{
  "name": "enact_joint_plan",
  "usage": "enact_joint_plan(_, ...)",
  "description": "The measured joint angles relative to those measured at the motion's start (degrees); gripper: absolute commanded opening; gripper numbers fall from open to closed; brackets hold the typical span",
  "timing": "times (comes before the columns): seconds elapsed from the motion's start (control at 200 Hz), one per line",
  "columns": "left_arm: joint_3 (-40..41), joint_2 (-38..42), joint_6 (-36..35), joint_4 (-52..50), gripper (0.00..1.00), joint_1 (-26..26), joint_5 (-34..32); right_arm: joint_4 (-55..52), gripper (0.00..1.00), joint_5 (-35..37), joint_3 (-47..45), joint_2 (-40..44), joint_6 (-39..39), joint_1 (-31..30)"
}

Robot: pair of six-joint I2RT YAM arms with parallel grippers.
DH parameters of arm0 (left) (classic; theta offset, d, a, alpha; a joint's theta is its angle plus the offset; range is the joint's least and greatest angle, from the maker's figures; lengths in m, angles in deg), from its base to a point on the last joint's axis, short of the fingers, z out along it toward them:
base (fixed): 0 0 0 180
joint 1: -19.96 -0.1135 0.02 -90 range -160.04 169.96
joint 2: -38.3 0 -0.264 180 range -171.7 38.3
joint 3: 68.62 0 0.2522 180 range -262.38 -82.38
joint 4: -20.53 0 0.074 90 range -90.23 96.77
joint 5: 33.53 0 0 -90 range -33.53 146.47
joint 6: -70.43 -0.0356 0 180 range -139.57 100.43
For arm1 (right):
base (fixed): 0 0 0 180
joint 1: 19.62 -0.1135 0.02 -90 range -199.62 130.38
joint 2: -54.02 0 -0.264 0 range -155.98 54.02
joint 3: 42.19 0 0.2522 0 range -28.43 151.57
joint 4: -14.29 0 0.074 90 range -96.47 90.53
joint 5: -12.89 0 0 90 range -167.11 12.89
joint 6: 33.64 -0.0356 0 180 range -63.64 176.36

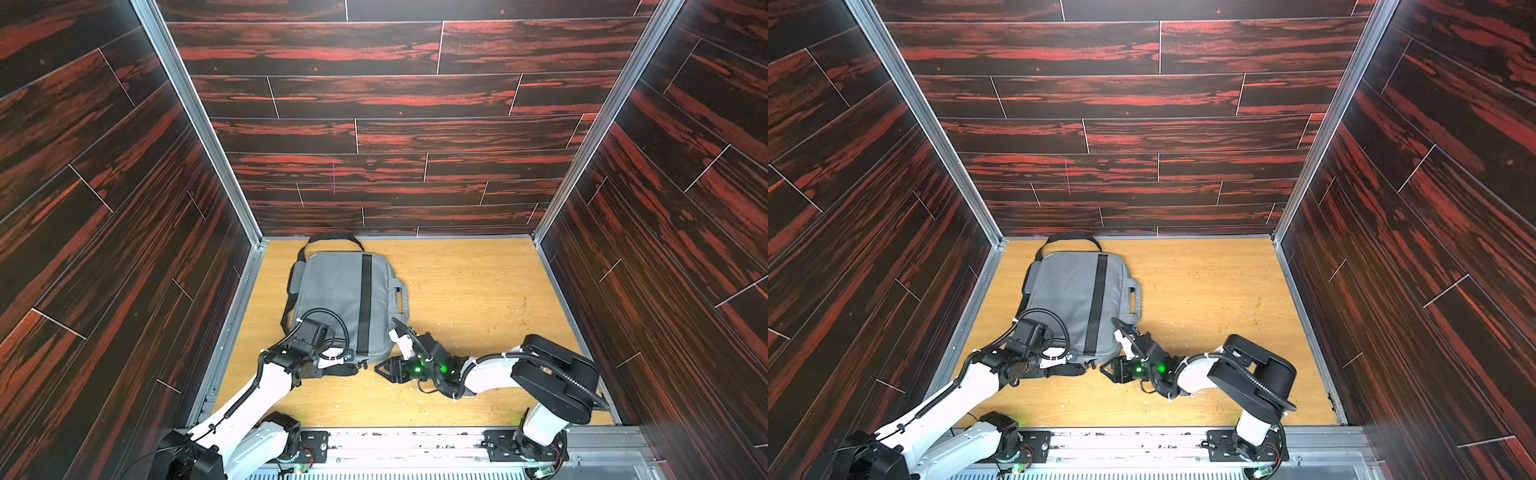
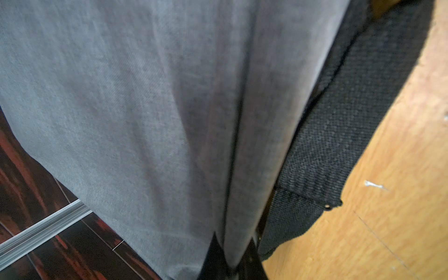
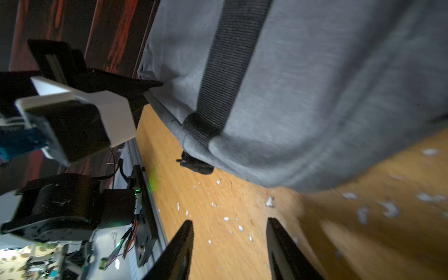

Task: Open the zippered laptop bag and take out the laptop
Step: Unzip the zipper on the zippered laptop bag.

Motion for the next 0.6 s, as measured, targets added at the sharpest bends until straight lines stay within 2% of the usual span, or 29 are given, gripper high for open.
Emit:
enact_joint_plan(0.235, -1.8, -0.8, 0.7, -2.3, 0.0, 0.2, 0.8, 4.3, 0.47, 3.8, 2.9, -5.9, 3.3, -1.8)
enact_joint_plan(0.601, -2.4, -0.8, 1.3, -3.1, 0.0, 0.3, 0.9, 12.6, 0.42, 3.8, 4.3, -13.4, 4.2, -1.9)
